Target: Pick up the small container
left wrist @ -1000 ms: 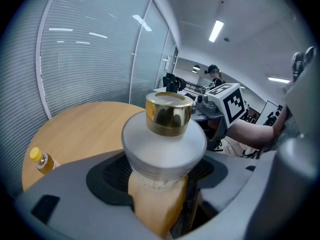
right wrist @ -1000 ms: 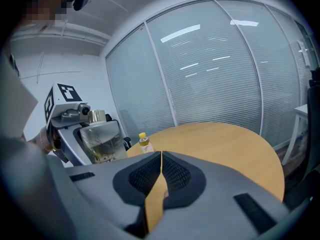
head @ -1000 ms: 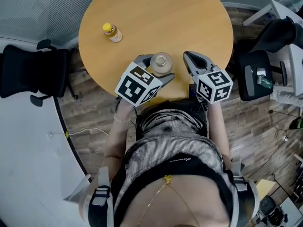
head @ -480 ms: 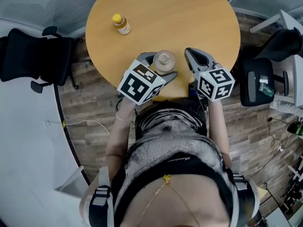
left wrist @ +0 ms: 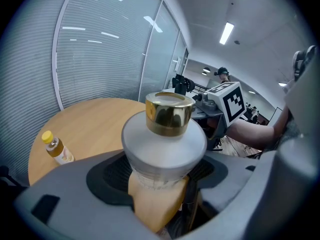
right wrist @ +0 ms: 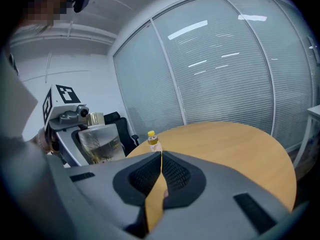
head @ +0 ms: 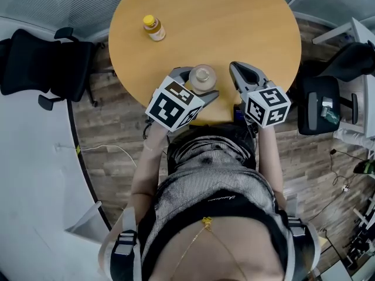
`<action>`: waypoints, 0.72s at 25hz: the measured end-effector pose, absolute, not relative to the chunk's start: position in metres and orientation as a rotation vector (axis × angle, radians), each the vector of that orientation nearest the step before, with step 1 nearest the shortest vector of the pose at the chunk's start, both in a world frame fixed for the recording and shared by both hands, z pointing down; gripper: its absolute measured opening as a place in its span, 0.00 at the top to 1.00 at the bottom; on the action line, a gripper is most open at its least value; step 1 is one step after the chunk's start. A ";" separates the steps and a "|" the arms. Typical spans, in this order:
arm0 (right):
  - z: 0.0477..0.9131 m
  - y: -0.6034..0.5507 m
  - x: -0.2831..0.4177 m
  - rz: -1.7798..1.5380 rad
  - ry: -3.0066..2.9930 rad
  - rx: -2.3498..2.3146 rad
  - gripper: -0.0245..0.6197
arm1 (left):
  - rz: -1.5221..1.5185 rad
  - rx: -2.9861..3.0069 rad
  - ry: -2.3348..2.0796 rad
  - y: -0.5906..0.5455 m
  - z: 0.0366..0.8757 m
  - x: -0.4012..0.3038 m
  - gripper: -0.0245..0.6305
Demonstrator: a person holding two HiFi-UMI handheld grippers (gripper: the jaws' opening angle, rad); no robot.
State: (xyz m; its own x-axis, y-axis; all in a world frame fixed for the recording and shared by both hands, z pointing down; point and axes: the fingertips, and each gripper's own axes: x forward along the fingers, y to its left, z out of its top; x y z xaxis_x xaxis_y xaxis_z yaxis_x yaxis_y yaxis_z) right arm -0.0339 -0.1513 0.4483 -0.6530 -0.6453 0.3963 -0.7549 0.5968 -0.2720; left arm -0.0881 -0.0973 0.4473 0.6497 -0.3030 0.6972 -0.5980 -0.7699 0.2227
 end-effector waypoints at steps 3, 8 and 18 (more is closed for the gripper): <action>0.450 -0.153 -0.034 0.611 -2.568 1.141 0.93 | 0.916 2.431 -0.698 -0.100 0.449 -0.086 0.43; 0.452 -0.157 -0.031 0.622 -2.561 1.145 0.93 | 0.922 2.429 -0.679 -0.105 0.452 -0.082 0.43; 0.458 -0.166 -0.025 0.645 -2.544 1.171 0.93 | 0.937 2.419 -0.660 -0.115 0.460 -0.078 0.43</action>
